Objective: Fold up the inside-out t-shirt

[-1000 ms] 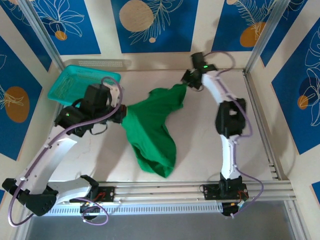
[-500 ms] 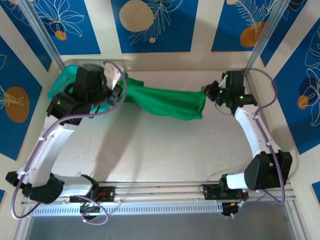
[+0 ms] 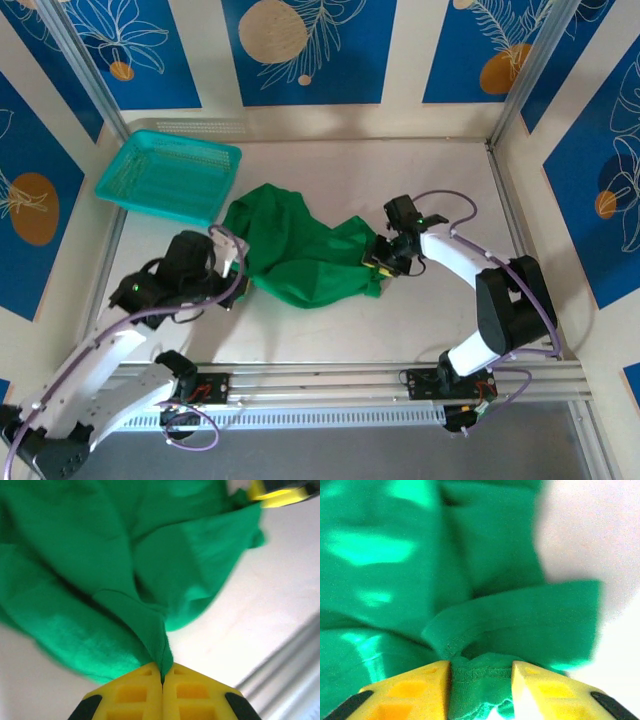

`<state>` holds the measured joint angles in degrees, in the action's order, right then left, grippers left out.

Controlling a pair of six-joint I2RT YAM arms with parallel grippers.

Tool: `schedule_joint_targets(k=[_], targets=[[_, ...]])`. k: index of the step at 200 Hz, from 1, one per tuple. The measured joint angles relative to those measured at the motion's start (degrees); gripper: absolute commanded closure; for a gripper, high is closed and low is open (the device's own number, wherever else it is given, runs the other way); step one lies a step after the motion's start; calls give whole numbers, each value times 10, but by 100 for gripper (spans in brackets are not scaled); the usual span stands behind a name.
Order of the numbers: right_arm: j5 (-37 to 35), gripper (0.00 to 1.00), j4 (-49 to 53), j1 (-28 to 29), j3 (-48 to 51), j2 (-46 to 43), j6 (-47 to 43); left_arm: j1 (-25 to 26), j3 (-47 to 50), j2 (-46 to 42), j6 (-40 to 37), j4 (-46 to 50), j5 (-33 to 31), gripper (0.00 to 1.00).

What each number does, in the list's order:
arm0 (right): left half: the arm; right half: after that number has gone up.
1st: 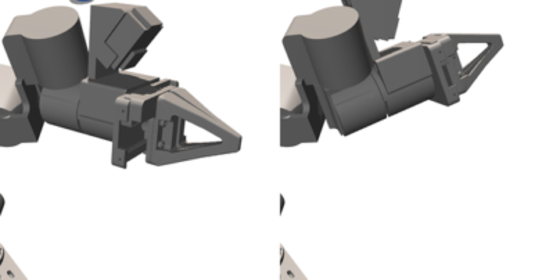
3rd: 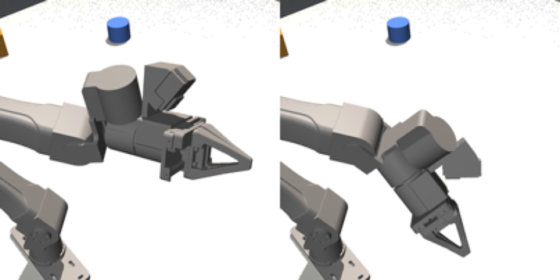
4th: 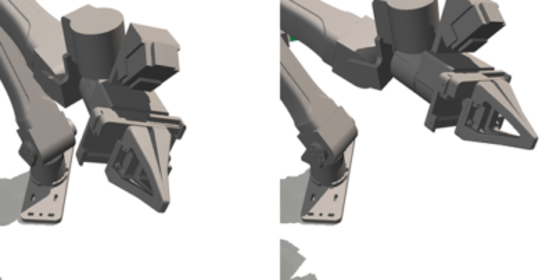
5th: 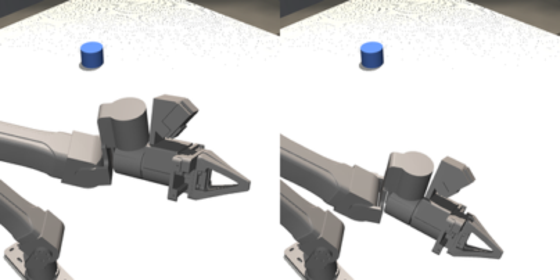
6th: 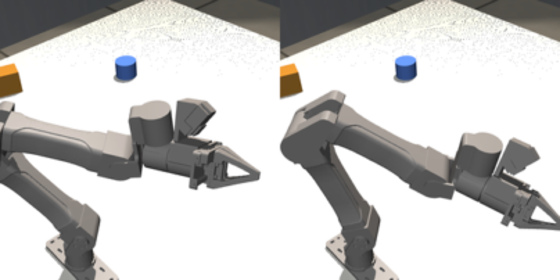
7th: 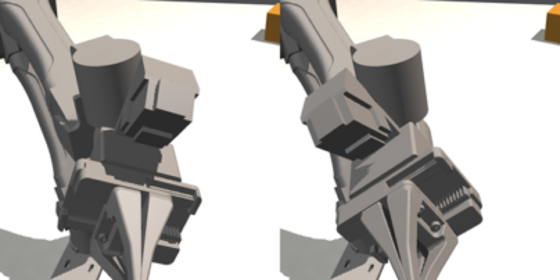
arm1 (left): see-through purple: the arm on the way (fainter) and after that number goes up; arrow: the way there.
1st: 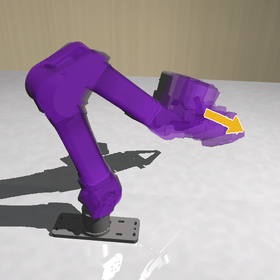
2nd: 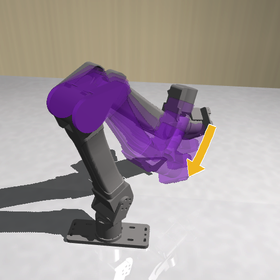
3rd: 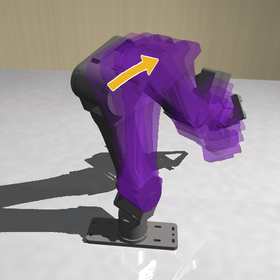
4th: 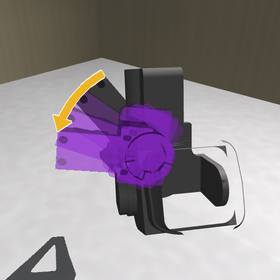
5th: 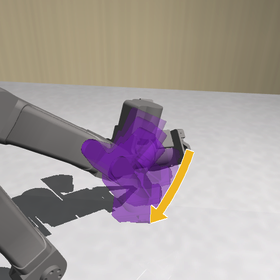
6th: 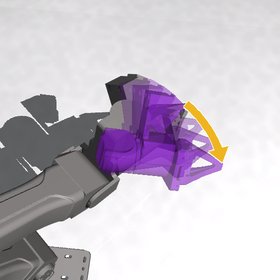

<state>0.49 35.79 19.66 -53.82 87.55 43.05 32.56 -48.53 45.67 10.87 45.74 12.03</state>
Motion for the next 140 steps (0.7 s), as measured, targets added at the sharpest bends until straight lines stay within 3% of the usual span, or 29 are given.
schedule_joint_targets(k=[30, 61, 92, 140], targets=[[-30, 50, 66, -28, 1, -40, -3, 2, 59, 4, 52, -72, 68, 100], [-36, 47, 112, 0, -54, -23, -47, 2, 103, 9, 105, -136, 116, 100], [-59, 46, 148, 45, -104, 9, -112, 2, 123, -29, 158, -138, 107, 100], [-113, 45, 127, 55, -196, 88, -197, 2, 130, -74, 230, -131, 52, 100]])
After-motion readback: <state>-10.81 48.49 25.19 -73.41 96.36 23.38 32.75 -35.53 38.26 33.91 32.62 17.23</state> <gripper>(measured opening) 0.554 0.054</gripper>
